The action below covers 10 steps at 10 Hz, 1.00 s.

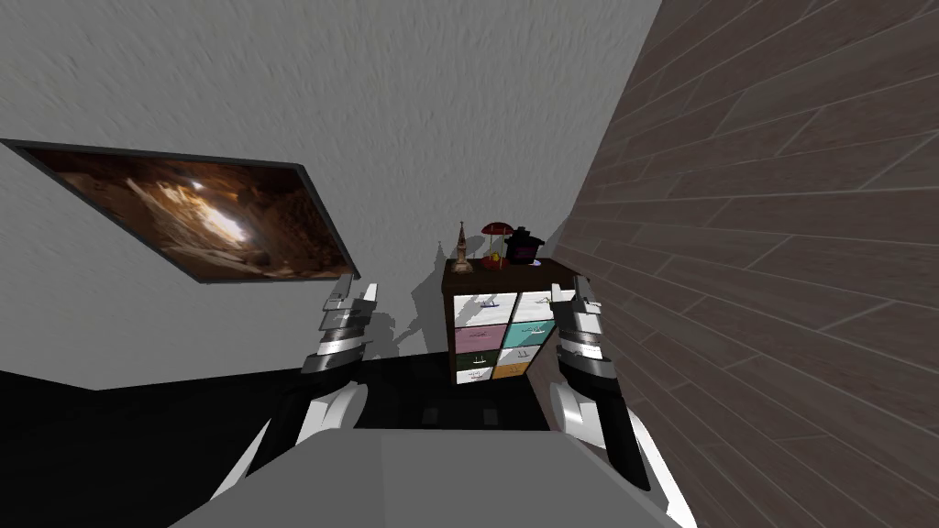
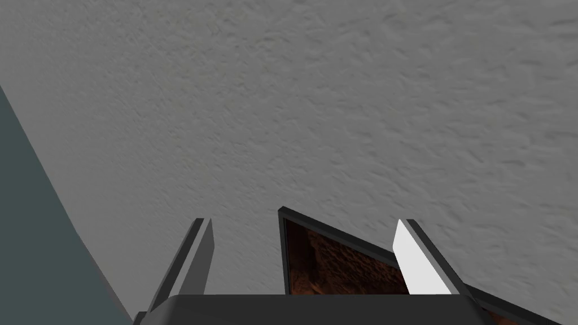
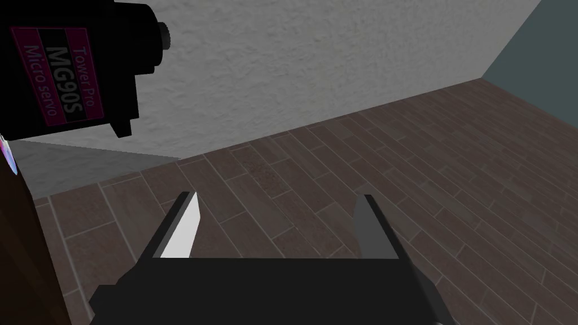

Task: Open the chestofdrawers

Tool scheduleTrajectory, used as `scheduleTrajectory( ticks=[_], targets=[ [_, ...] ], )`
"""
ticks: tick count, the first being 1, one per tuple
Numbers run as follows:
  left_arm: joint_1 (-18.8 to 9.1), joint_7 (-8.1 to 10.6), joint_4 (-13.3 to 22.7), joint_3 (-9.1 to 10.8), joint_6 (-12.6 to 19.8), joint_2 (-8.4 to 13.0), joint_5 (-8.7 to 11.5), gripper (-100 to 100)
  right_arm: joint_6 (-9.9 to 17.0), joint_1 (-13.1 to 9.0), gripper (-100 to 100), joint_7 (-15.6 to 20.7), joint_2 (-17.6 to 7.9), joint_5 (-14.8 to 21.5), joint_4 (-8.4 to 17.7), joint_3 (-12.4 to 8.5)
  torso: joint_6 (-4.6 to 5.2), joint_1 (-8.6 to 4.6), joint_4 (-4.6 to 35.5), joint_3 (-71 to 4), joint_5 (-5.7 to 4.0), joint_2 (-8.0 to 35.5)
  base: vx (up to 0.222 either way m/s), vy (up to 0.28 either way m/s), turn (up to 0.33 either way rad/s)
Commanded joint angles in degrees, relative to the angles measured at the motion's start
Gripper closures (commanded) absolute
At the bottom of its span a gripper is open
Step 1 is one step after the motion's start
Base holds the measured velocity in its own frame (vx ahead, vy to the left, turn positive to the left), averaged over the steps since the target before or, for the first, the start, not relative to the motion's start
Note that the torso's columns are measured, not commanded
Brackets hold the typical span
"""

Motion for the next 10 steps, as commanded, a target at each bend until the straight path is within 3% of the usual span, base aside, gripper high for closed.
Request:
scheduleTrajectory(
  ticks=[1,9,10],
  targets=[
    [0.00,0.00,0.00,0.00,0.00,0.00,0.00,0,0.00,0.00,0,0.00,0.00,0.00,0.00,0.00,0.00,0.00,2.35,-4.67,0.00,2.32,0.000,0.000,0.000],
    [0.00,0.00,-0.02,0.00,-0.01,0.00,0.00,0,-0.01,0.00,0,0.00,0.00,0.00,-0.02,0.00,0.00,0.00,35.37,-70.73,0.00,35.39,0.000,0.000,0.000],
    [0.00,0.00,-0.02,0.00,-0.01,0.00,0.00,0,0.02,-0.05,-100,0.69,-2.29,0.74,0.12,-0.31,0.00,0.00,39.60,-79.19,0.00,39.62,0.007,0.011,-0.011]
  ],
)
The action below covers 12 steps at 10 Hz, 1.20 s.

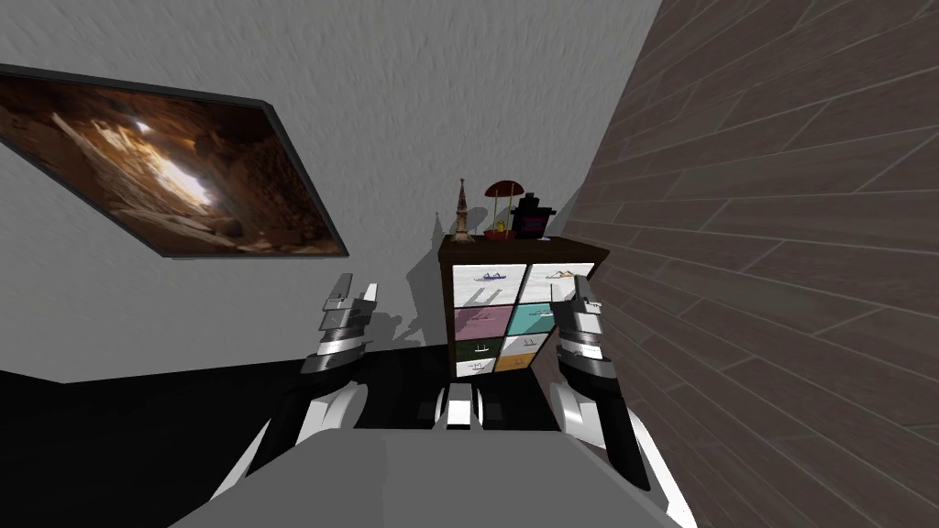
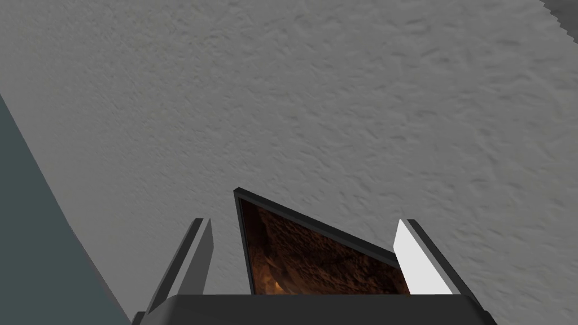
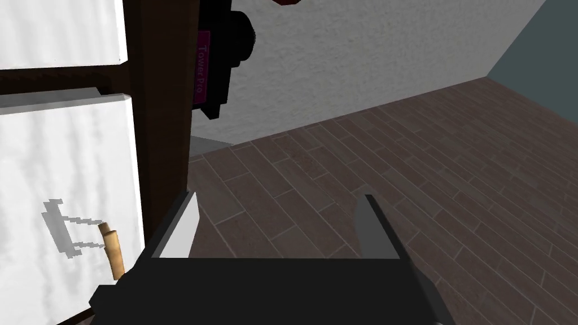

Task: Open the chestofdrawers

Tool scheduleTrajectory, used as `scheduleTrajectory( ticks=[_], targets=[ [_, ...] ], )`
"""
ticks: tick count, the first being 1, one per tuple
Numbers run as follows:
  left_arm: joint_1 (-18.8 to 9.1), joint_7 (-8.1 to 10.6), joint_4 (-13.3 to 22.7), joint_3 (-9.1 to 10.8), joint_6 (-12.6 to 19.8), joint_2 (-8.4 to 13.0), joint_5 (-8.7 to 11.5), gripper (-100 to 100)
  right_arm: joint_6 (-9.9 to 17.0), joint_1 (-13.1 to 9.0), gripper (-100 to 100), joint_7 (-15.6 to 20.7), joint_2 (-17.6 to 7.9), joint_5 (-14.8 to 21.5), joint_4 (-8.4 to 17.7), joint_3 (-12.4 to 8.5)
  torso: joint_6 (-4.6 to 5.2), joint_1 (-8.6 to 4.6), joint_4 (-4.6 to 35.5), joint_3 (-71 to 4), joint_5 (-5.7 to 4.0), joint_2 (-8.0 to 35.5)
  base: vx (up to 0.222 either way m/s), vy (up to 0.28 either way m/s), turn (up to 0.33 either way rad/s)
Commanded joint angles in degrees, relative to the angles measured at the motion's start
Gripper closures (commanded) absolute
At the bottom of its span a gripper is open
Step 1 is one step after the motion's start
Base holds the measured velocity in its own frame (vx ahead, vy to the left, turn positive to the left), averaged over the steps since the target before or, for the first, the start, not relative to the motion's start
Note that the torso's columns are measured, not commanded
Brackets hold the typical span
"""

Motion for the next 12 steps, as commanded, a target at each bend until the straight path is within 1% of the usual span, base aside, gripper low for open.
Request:
scheduleTrajectory(
  ticks=[1,4,7,9,10,12],
  targets=[
    [0.00,0.00,0.02,0.00,0.01,0.00,0.00,0,0.06,-0.10,-100,1.36,-3.89,1.48,0.26,-0.61,0.00,0.02,1.89,-3.95,0.01,1.93,0.002,0.025,-0.017],
    [0.01,0.00,0.03,-0.01,0.01,-0.01,0.00,0,0.20,-0.28,-100,4.48,-8.34,4.95,0.77,-2.06,0.00,0.07,2.66,-5.37,0.02,2.65,0.000,0.043,-0.030],
    [0.01,0.00,0.03,-0.01,0.01,-0.01,0.00,0,0.39,-0.52,-100,8.94,-11.79,9.99,1.39,-4.19,0.00,0.04,2.68,-5.38,0.01,2.67,0.004,0.064,-0.049],
    [0.01,0.00,0.03,-0.01,0.01,-0.01,0.00,0,0.54,-0.69,-100,12.23,-13.64,13.45,1.83,-5.89,0.00,0.02,2.68,-5.38,0.01,2.66,0.006,0.080,-0.063],
    [0.01,0.00,0.03,-0.01,0.01,-0.01,0.00,0,0.54,-0.69,-100,12.45,-13.64,14.07,1.83,-5.89,0.00,0.04,2.68,-5.39,0.01,2.66,0.004,0.059,-0.025],
    [0.01,0.00,0.03,-0.01,0.01,-0.01,0.00,0,0.69,-0.90,-100,16.08,-15.21,17.91,2.28,-7.73,0.00,-0.09,2.68,-5.38,-0.03,2.67,0.004,0.052,-0.055]
  ],
)
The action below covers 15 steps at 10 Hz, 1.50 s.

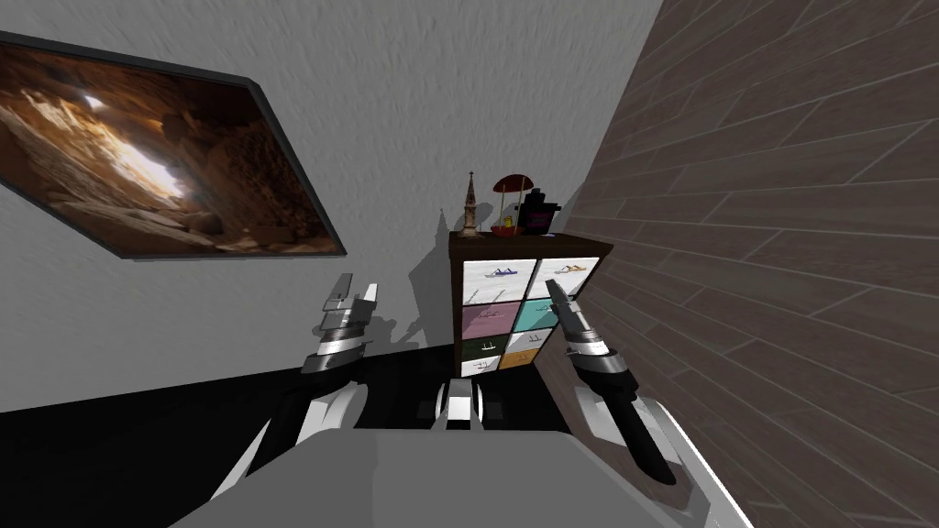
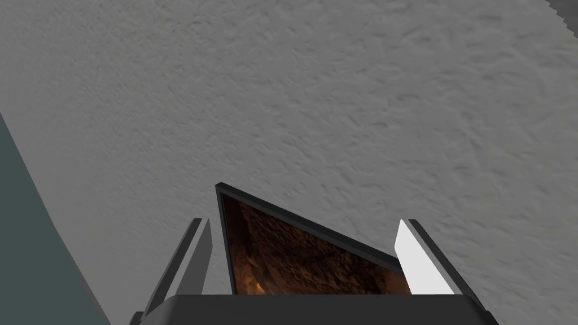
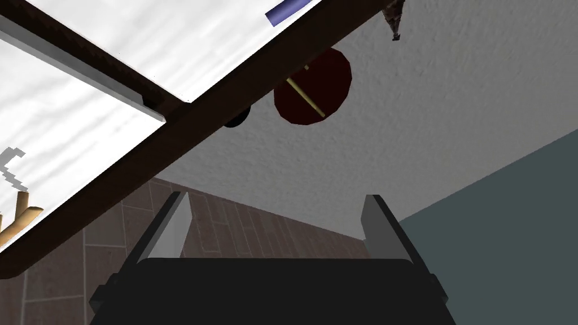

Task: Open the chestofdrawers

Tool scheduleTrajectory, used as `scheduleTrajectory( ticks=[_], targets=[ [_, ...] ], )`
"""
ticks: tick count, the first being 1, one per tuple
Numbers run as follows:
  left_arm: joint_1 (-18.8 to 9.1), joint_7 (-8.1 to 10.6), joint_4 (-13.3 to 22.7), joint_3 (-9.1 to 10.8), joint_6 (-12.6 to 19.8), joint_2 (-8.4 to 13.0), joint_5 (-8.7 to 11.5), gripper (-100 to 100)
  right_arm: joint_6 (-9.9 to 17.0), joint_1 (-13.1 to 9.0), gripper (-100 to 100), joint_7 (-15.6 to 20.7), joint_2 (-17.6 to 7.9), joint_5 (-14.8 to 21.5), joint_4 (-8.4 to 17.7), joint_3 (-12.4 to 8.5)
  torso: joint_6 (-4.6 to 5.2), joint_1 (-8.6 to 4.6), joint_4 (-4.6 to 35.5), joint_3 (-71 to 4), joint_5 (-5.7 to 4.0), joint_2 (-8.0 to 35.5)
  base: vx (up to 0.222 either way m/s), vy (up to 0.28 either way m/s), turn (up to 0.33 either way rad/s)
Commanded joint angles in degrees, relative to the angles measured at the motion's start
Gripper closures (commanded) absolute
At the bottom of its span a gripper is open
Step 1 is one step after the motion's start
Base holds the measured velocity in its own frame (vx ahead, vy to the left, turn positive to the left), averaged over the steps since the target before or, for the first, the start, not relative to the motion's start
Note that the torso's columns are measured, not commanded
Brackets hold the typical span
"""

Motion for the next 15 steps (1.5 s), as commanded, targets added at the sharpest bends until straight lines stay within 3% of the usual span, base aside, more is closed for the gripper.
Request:
scheduleTrajectory(
  ticks=[1,15],
  targets=[
    [0.00,0.00,0.00,0.00,0.00,0.00,0.00,0,0.20,-0.14,-100,3.06,-1.18,3.40,0.25,-1.37,0.00,0.08,0.00,0.00,0.02,0.00,0.005,0.048,-0.032],
    [0.00,0.00,0.00,0.00,0.00,0.00,0.00,0,0.71,-2.17,-100,23.41,-7.42,25.12,3.62,-10.49,0.00,0.06,0.00,-0.01,0.02,-0.02,-0.001,0.064,-0.035]
  ],
)
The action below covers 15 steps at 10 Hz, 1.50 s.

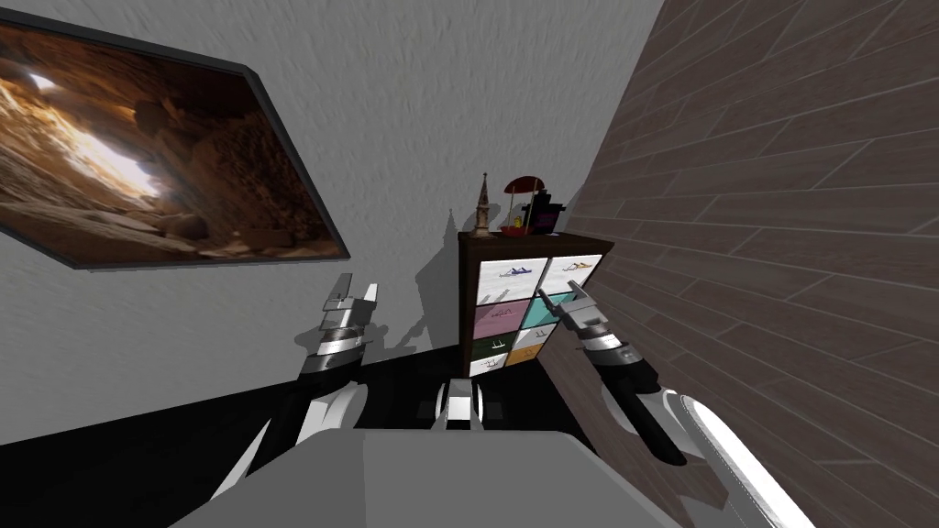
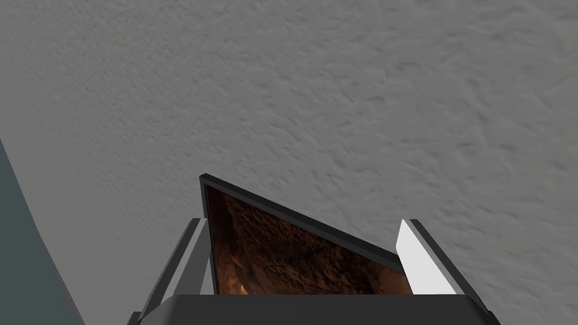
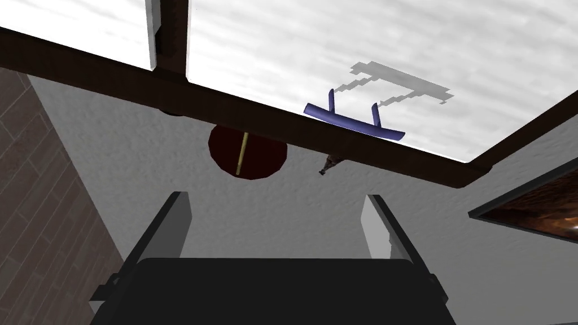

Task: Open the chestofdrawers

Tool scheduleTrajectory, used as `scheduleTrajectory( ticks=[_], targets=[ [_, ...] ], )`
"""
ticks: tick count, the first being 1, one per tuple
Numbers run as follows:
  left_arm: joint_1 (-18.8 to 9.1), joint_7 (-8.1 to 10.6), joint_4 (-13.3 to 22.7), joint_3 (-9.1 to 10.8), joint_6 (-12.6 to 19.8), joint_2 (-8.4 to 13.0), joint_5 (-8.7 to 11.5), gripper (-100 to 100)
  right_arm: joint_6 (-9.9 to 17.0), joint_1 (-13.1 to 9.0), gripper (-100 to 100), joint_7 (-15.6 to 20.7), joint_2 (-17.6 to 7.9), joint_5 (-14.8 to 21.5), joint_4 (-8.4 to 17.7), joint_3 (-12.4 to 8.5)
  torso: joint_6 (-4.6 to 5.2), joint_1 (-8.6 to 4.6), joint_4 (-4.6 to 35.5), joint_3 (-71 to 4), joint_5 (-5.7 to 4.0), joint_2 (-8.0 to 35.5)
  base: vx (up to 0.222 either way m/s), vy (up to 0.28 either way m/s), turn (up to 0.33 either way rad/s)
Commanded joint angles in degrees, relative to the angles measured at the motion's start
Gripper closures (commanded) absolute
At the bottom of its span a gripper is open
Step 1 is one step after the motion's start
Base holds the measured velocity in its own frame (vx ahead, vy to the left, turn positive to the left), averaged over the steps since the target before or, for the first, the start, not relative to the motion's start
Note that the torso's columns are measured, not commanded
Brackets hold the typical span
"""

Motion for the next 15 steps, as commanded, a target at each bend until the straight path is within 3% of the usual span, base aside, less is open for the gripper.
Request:
scheduleTrajectory(
  ticks=[1,6,15],
  targets=[
    [0.00,0.00,0.00,0.00,0.00,0.00,0.00,0,0.04,-0.49,-100,3.49,-0.95,3.10,0.71,-1.19,0.00,0.04,-0.01,-0.01,0.01,-0.02,0.003,0.050,-0.007],
    [0.00,0.00,0.00,0.00,0.00,0.00,0.00,0,0.03,-1.94,-100,11.29,-3.44,10.26,2.81,-4.07,0.00,0.00,0.01,0.03,0.00,0.05,-0.003,0.062,0.004],
    [0.00,0.00,0.00,0.00,0.00,0.00,0.00,0,-0.11,-4.40,-100,23.28,-6.50,18.93,6.29,-7.48,0.01,0.03,0.01,0.01,0.02,0.03,0.004,0.055,0.019]
  ],
)
